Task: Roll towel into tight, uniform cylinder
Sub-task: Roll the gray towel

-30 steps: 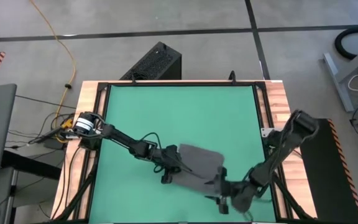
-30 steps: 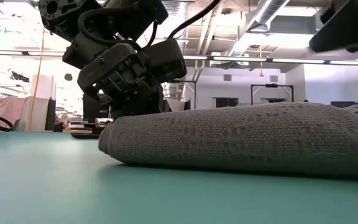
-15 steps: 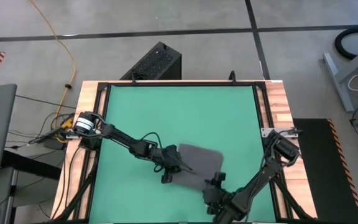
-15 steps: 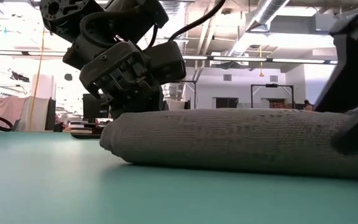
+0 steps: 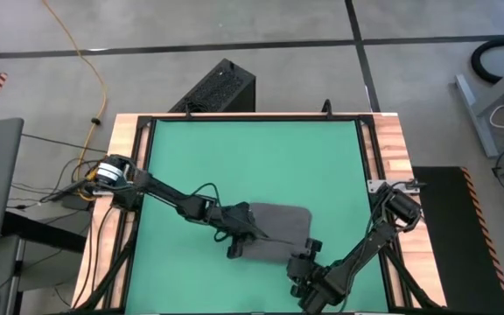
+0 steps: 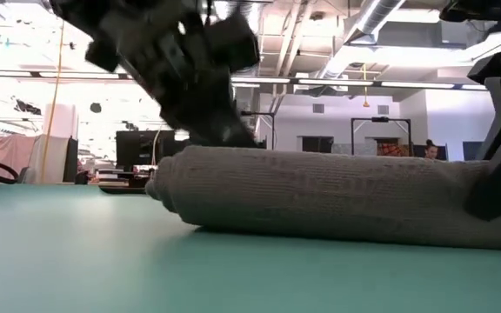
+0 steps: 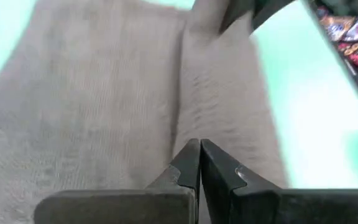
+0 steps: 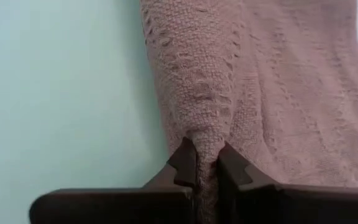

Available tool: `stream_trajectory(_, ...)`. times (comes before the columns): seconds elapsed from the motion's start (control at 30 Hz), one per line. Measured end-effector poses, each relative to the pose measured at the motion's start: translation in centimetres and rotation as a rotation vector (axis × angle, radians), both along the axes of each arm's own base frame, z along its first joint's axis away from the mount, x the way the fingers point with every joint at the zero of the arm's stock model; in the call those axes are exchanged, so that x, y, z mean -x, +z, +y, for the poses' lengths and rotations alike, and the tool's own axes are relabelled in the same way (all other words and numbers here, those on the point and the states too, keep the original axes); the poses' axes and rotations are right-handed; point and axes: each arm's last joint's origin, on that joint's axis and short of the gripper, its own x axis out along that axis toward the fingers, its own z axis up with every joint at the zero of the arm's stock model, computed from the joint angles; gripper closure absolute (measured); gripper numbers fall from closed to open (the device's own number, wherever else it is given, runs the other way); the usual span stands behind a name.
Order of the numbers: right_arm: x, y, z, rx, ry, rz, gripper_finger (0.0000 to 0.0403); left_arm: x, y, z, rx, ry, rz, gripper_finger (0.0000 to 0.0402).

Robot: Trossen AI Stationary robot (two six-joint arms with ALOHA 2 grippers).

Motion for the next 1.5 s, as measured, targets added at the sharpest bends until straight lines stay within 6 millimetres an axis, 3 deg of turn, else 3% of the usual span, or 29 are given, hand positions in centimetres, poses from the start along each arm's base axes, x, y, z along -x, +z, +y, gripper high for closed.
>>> stream_trajectory(0.27,0.7,1.6,-1.4,-0.162,0.035,0.027,0.0364,2.5,2.9,-2.1,0.001,-0.033,-0.202,0.0401)
stream_trajectory(0.5,2.9,1.5,-5.5,-0.451,-0.018,-0.113,0.0364,3.7,1.1,-3.7,0.014,-0.082,-0.203,0.0402)
stream_trajectory(0.67,4.2,0.4,-7.9,-0.562,-0.102,-0.13,0.0364,3.4,0.4,-3.3,-0.024,-0.051,-0.203,0.0402)
stream_trajectory(0.97,3.4,-0.2,-9.4,-0.601,-0.065,-0.094,0.0364,0.9,2.3,-1.8,-0.06,-0.041,-0.371,0.0402)
stream_trajectory(1.23,2.4,-0.2,-10.8,-0.621,-0.027,-0.046,0.0364,-1.7,-1.8,-1.4,0.002,-0.117,-0.223,0.0402)
stream_trajectory(1.5,1.5,-0.3,-12.2,-0.622,-0.013,-0.031,0.036,-1.5,-2.9,0.0,-0.044,-0.026,-0.102,0.0402)
